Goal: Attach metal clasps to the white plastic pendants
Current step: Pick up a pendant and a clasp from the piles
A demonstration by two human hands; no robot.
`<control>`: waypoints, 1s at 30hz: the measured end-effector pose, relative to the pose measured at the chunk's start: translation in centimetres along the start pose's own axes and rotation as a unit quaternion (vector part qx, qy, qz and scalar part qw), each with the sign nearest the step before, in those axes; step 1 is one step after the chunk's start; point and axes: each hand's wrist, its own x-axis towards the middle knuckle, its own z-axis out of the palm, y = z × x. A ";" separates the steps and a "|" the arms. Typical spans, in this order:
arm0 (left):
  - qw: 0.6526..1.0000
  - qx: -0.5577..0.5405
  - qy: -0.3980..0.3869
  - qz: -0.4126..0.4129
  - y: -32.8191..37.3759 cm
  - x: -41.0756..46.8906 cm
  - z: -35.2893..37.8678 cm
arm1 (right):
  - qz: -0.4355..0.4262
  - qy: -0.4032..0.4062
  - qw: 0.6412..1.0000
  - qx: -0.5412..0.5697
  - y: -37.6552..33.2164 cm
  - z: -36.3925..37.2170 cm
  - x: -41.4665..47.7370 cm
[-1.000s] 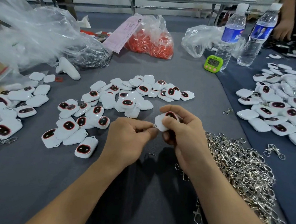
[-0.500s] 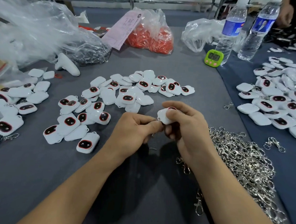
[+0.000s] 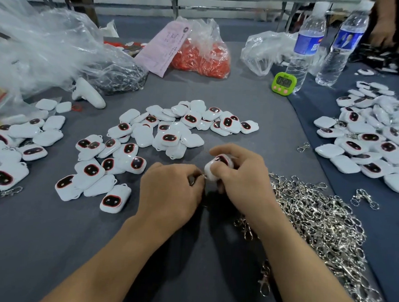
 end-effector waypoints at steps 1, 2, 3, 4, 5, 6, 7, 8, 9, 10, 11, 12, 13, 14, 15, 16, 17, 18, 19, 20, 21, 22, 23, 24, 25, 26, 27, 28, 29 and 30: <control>0.999 -0.027 -0.010 -0.032 -0.2 0.2 0.2 | 0.020 -0.005 1.000 0.008 0.0 -0.7 0.4; 0.998 -0.045 -0.016 -0.048 -0.4 0.4 0.5 | 0.036 0.001 0.999 0.036 0.1 -1.5 0.9; 0.996 -0.057 -0.026 -0.058 -0.5 0.5 0.6 | 0.050 0.021 0.993 0.102 0.1 -2.5 1.3; 0.995 -0.066 -0.036 -0.063 -0.6 0.6 0.7 | 0.066 0.047 0.972 0.220 0.0 -3.7 1.7; 0.994 -0.074 -0.046 -0.064 -0.6 0.6 0.7 | 0.083 0.067 0.922 0.373 -0.1 -4.9 2.0; 0.993 -0.080 -0.056 -0.062 -0.7 0.6 0.6 | 0.091 0.084 0.852 0.508 0.0 -6.1 2.3; 0.993 -0.083 -0.066 -0.056 -0.6 0.6 0.5 | 0.097 0.107 0.798 0.585 0.3 -7.1 2.4; 0.992 -0.088 -0.074 -0.049 -0.6 0.5 0.4 | 0.113 0.122 0.781 0.602 0.6 -7.5 2.5; 0.991 -0.100 -0.085 -0.040 -0.4 0.5 0.2 | 0.137 0.131 0.797 0.574 0.8 -7.5 2.6; 0.987 -0.121 -0.101 -0.029 -0.2 0.4 0.1 | 0.154 0.132 0.828 0.522 1.0 -7.0 2.7; 0.981 -0.148 -0.121 -0.015 0.0 0.2 0.1 | 0.158 0.124 0.862 0.465 1.1 -6.2 2.7; 0.974 -0.171 -0.147 0.006 0.4 0.0 -0.1 | 0.152 0.111 0.896 0.403 1.1 -5.3 2.6; 0.966 -0.185 -0.176 0.033 0.8 -0.2 -0.1 | 0.134 0.099 0.927 0.337 1.1 -4.5 2.6; 0.959 -0.187 -0.205 0.064 1.2 -0.5 -0.2 | 0.110 0.095 0.953 0.266 1.1 -3.7 2.5; 0.952 -0.180 -0.229 0.093 1.6 -0.7 -0.2 | 0.086 0.097 0.974 0.186 1.3 -3.2 2.5; 0.948 -0.172 -0.242 0.118 1.9 -0.9 -0.1 | 0.063 0.101 0.988 0.096 1.6 -2.6 2.6; 0.945 -0.171 -0.247 0.133 2.1 -1.0 0.0 | 0.039 0.102 0.994 0.009 1.8 -2.1 2.6; 0.944 -0.183 -0.242 0.132 2.1 -1.0 0.1 | 0.016 0.096 0.993 -0.062 1.9 -1.7 2.4; 0.944 -0.202 -0.232 0.120 2.0 -0.9 0.2 | -0.004 0.087 0.990 -0.110 2.0 -1.3 2.3; 0.945 -0.220 -0.219 0.104 1.8 -0.8 0.2 | -0.017 0.076 0.987 -0.137 2.0 -1.0 2.2; 0.948 -0.227 -0.207 0.089 1.7 -0.7 0.3 | -0.025 0.066 0.986 -0.153 2.0 -0.8 2.2; 0.953 -0.219 -0.196 0.078 1.6 -0.7 0.4 | -0.028 0.058 0.985 -0.159 2.0 -0.6 2.2; 0.960 -0.198 -0.185 0.070 1.5 -0.6 0.4 | -0.029 0.053 0.985 -0.161 2.0 -0.5 2.2; 0.969 -0.167 -0.170 0.063 1.4 -0.6 0.5 | -0.033 0.049 0.985 -0.160 2.0 -0.4 2.2; 0.978 -0.134 -0.153 0.052 1.4 -0.7 0.5 | -0.037 0.045 0.986 -0.156 2.0 -0.4 2.2; 0.985 -0.106 -0.133 0.034 1.3 -0.7 0.4 | -0.040 0.041 0.987 -0.149 2.0 -0.3 2.0; 0.990 -0.085 -0.113 0.013 1.1 -0.6 0.3 | -0.043 0.036 0.988 -0.140 2.0 -0.1 1.9; 0.993 -0.069 -0.092 -0.009 1.0 -0.5 0.2 | -0.049 0.031 0.989 -0.135 2.1 0.1 1.7; 0.995 -0.055 -0.070 -0.033 0.9 -0.3 0.1 | -0.059 0.027 0.989 -0.136 2.1 0.3 1.6; 0.996 -0.048 -0.047 -0.062 0.7 -0.1 0.0 | -0.072 0.020 0.986 -0.147 2.1 0.7 1.6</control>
